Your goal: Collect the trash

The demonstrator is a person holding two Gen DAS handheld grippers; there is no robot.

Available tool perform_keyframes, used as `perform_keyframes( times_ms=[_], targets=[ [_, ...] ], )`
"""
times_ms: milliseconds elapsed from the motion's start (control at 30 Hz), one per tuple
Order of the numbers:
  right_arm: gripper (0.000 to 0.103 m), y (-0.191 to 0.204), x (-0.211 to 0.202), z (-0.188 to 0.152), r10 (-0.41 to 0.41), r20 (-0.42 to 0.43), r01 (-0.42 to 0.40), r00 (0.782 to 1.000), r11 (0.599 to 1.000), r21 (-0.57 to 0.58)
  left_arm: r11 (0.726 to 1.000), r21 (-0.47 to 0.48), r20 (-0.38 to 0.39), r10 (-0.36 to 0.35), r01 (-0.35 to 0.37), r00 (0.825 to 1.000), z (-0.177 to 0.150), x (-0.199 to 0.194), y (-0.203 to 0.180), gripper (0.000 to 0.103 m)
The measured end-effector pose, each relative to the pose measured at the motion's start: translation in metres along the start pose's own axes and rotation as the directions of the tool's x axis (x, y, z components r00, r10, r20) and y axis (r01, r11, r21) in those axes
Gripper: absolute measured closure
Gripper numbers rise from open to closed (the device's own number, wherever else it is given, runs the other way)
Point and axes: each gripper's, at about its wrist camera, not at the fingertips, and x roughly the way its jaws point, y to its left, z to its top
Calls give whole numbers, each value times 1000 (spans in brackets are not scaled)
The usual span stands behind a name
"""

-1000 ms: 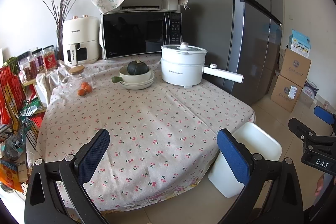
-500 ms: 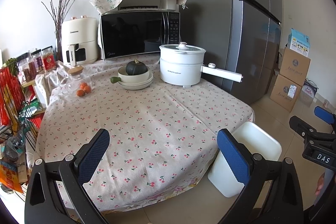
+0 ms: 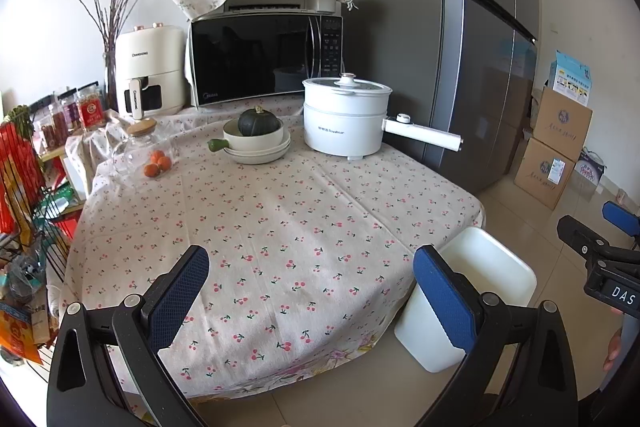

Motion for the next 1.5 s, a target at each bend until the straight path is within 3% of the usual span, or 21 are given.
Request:
perform_keyframes(
  times_ms=[1500],
  targets=[
    [1, -2, 3, 0, -7, -11, 7, 1000, 1000, -1, 1000, 2, -19, 14, -14, 1000, -3, -2, -2, 0]
  ],
)
